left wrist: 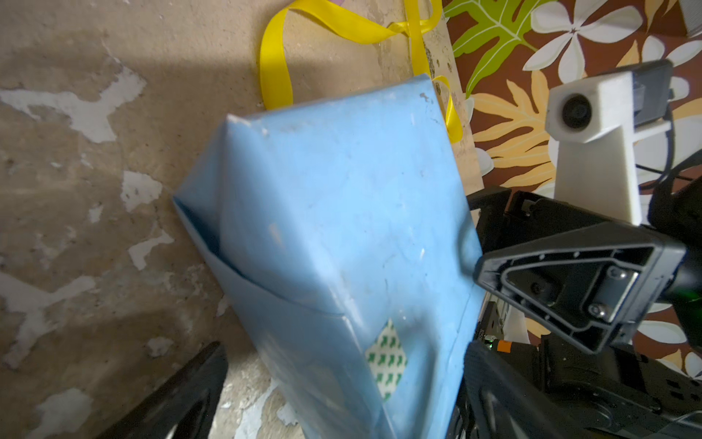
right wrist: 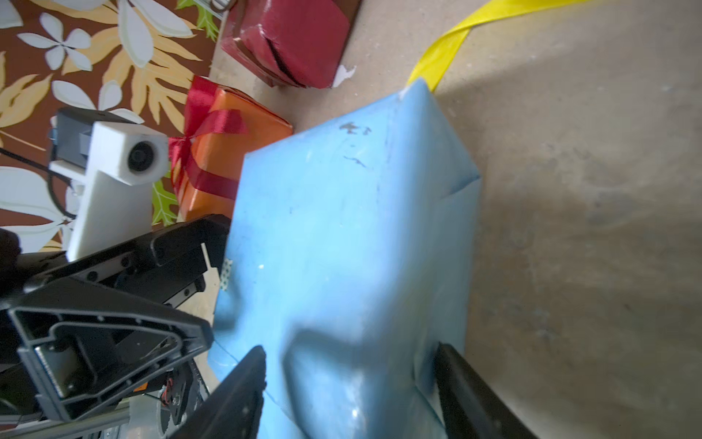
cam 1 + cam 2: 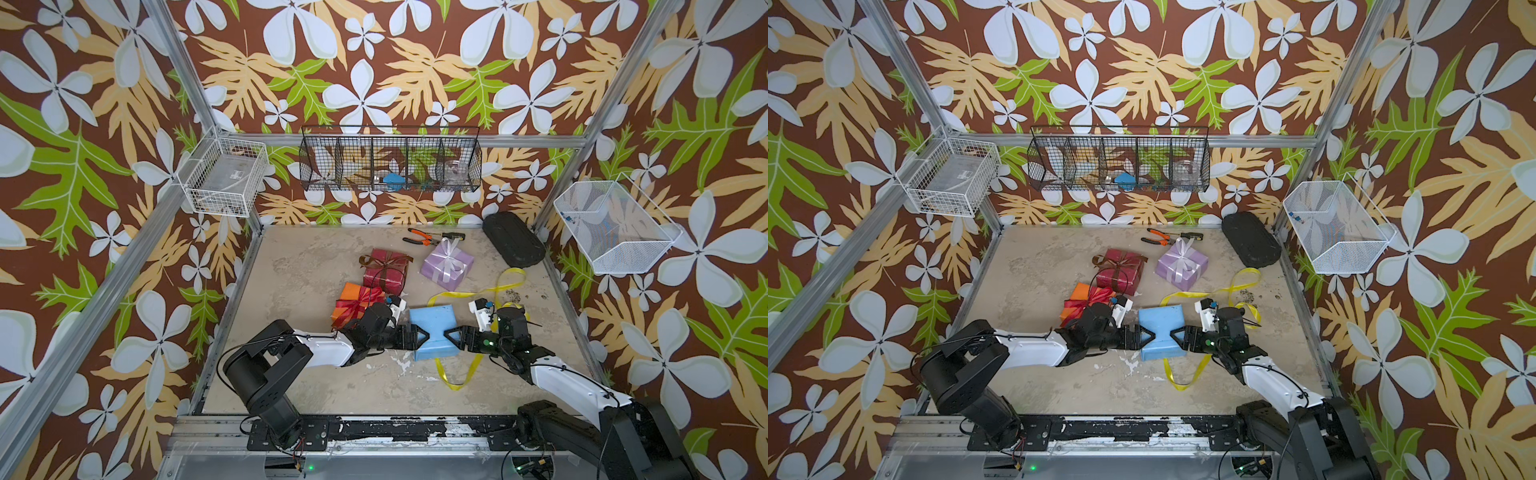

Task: Untie the ribbon bows on the gift boxes
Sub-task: Adjust the gift box at the center of the board, then adjust the ribbon at the center of the board.

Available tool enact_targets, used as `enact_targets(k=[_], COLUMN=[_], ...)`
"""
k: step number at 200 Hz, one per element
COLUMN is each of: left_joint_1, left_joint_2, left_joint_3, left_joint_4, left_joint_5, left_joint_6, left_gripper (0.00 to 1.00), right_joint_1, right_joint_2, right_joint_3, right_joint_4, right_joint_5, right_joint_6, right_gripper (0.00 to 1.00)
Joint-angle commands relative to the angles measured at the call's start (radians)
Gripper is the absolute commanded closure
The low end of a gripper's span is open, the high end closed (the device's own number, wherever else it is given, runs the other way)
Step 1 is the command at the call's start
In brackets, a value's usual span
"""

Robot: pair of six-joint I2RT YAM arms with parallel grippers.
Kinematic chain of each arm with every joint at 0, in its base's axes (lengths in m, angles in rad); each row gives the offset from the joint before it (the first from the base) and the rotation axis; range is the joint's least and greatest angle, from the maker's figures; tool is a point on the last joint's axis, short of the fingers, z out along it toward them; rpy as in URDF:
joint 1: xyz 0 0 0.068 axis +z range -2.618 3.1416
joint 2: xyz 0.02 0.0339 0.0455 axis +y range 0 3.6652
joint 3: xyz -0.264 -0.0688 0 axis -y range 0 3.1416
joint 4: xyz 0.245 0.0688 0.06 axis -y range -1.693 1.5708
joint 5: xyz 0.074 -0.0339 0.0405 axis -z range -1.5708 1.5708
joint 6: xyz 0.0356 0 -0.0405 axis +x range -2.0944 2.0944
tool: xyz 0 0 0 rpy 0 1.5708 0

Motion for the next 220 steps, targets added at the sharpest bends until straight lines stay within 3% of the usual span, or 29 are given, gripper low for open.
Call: enact_targets(k=[1,63,121,144,171,200,220], left_joint_1=[0.014,0.066,0.069,0.071,0.071,0.070,0.069], left_joint_2=[-0.026,-0.133,-0.145,-0.168,-0.208,-0.216,-0.211], left_joint_3=[-0.003,0.034,0.025,0.026,0.035,0.053,0.060], left_joint_4=[0.008,-0.235,-0.260,-0.286,-0.318,-0.327,-0.324], left_joint_5=[-0.028,-0.211,-0.227,-0.255,-0.281,-0.281,-0.278], left_joint_6=[0.006,0.130,0.132,0.140,0.158,0.168,0.165], left_gripper=[0.01,0.00,0.00,0.00,0.00,0.00,0.00], right_joint_1=[0.036,0.159,0.208,0.209,0.209,0.218,0.280], right_joint_2=[0.003,0.085,0.191,0.159,0.070,0.013,0.008], right_joint_3=[0.003,0.013,0.055,0.106,0.165,0.169,0.168], right_joint_4=[0.116,0.257,0.305,0.132,-0.203,-0.390,-0.455], right_joint_5=[-0.066,-0.045,-0.053,0.007,0.262,0.405,0.520], right_joint_6=[0.045,0.133,0.141,0.044,-0.106,-0.127,-0.123], right_gripper=[0.35,0.37,0.36,0.35,0.35,0.45,0.45])
